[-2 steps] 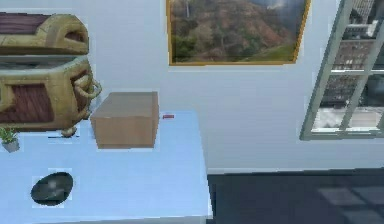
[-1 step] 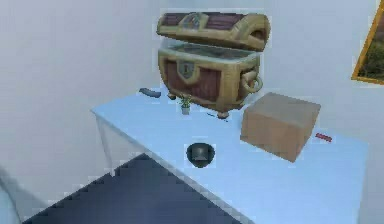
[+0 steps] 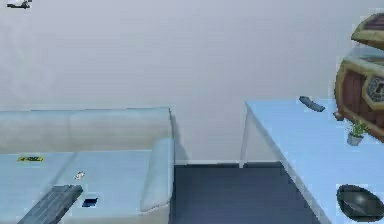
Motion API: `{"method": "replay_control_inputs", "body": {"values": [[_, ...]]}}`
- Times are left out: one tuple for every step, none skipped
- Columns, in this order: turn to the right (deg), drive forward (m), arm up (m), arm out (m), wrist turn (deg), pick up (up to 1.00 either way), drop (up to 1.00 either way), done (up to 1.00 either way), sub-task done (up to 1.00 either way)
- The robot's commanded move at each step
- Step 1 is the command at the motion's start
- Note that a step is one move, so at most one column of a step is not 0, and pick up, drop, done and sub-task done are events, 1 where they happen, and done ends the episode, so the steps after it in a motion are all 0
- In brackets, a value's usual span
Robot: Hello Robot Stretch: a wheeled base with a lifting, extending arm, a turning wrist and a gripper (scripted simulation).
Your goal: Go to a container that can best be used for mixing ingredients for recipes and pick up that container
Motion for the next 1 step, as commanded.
{"method": "replay_control_inputs", "body": {"values": [[-36.0, 0.0, 0.0, 0.0, 0.0, 0.0, 0.0, 0.0, 0.0]]}}
